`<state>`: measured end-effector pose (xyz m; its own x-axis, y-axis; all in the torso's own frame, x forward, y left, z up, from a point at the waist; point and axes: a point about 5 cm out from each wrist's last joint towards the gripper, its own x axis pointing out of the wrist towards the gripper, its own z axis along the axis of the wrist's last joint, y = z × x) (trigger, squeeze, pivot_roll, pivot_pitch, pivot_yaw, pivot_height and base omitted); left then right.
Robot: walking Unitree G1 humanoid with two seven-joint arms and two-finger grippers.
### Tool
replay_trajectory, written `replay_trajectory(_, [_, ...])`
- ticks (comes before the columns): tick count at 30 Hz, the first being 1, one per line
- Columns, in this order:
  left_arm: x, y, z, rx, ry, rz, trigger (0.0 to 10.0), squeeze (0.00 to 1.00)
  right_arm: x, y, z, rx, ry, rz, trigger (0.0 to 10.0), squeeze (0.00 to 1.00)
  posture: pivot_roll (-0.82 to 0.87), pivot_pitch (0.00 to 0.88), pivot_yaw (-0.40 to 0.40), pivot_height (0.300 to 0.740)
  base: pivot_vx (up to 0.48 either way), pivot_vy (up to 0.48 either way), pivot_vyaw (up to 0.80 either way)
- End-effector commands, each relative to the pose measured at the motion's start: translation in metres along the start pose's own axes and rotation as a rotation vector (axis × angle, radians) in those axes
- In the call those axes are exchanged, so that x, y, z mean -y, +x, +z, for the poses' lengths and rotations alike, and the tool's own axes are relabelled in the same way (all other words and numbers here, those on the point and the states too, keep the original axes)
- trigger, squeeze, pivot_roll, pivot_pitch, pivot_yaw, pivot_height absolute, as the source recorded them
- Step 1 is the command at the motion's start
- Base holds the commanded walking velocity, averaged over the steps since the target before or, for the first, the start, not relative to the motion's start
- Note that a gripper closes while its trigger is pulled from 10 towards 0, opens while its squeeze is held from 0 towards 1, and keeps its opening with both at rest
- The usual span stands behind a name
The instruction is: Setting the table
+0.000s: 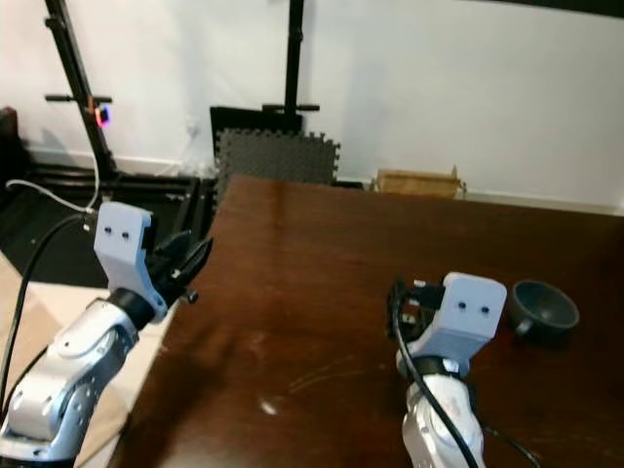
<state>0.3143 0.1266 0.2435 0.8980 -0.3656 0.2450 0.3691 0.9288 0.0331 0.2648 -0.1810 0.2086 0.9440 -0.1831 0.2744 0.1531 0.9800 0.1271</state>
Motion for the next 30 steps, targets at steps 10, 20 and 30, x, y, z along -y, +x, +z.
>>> replay_trajectory(10, [-0.0002, -0.0002, -0.0037, -0.025, 0.005, -0.002, 10.0, 0.00, 0.0031, -0.0012, -0.0015, -0.010, -0.010, -0.015, 10.0, 0.00, 0.00, 0.034, 0.021, 0.740, 0.000, 0.466, 0.00])
replay_trajectory(20, [0.0002, -0.0004, -0.0033, -0.027, 0.011, -0.004, 10.0, 0.00, 0.0027, -0.0016, -0.0016, -0.010, -0.009, -0.015, 10.0, 0.00, 0.00, 0.034, 0.023, 0.740, 0.000, 0.258, 0.00])
replay_trajectory(30, [0.0038, -0.0001, -0.0040, -0.031, 0.033, -0.020, 10.0, 0.00, 0.0019, -0.0015, -0.0018, -0.009, -0.009, -0.017, 10.0, 0.00, 0.00, 0.033, 0.027, 0.740, 0.000, 0.000, 0.00])
